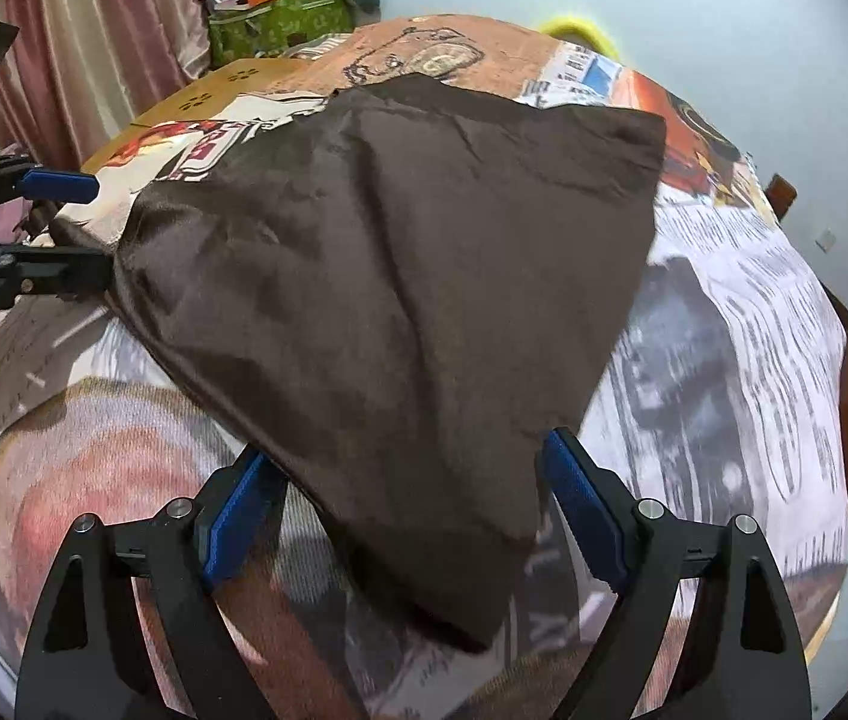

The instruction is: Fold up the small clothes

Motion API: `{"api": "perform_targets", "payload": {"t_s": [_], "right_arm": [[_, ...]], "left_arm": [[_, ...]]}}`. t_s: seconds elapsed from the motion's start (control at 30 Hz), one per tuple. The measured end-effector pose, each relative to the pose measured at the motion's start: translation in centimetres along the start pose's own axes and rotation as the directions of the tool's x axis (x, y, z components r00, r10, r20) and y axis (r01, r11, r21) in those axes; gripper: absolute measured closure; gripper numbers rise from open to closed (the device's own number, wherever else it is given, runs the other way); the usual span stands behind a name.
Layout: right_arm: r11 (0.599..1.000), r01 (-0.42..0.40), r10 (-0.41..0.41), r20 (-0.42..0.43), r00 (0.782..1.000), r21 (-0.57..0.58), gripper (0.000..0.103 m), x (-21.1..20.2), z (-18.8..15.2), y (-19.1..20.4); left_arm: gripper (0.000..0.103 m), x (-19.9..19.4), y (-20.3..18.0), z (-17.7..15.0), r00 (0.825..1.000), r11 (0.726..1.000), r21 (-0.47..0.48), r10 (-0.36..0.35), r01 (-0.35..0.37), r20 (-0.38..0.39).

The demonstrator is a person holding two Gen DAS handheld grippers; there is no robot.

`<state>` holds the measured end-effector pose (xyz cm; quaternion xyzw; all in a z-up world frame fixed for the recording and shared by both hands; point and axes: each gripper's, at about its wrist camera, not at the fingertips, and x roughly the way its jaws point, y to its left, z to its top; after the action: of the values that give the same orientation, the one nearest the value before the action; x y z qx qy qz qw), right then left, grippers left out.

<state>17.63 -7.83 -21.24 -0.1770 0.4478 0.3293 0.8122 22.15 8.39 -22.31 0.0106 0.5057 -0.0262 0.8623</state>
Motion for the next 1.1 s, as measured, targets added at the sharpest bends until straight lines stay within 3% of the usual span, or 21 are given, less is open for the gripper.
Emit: {"api": "perform_targets", "payload": {"t_s": [0.03,0.2,0.4,0.57,0.77,0.9,1.1], "right_arm": [[1.000,-0.009,0.009,0.001,1.000,-0.005,0.023,0.1,0.1,0.1],[0.997,-0.080,0.080,-0.020,0.997,-0.023,0.055,0.5,0.7,0.5],[0.994,-0.113,0.113,-0.033,0.993,0.012,0.078,0.6,1.0,0.1],[0.986,-0.158,0.159,-0.013,0.987,0.063,0.084,0.0,1.7,-0.9],[0.981,-0.178,0.179,-0.008,0.984,0.079,0.086,-0.5,2.6,-1.0],[0.979,-0.188,0.189,-0.005,0.982,0.074,0.086,-0.7,2.9,-0.9],[0.977,-0.197,0.197,0.012,0.980,0.081,0.086,-1.3,3.1,-1.1]], "left_arm": [[0.004,-0.1,-0.3,-0.1,1.000,1.000,0.006,0.007,-0.007,0.004],[0.004,-0.7,-2.0,-0.2,1.000,0.998,0.054,0.008,-0.009,0.019],[0.004,-0.2,-3.5,0.3,1.000,0.995,0.103,0.007,-0.009,0.015],[0.004,-0.1,-4.6,0.2,1.000,0.990,0.142,0.010,-0.014,0.026],[0.003,-1.2,-6.3,-0.2,0.997,0.982,0.187,-0.048,0.037,0.055],[0.002,-0.4,-7.1,-0.1,0.998,0.975,0.219,0.023,-0.035,0.059],[0.002,2.1,-6.2,0.7,0.998,0.982,0.177,0.058,-0.060,0.016]]}}
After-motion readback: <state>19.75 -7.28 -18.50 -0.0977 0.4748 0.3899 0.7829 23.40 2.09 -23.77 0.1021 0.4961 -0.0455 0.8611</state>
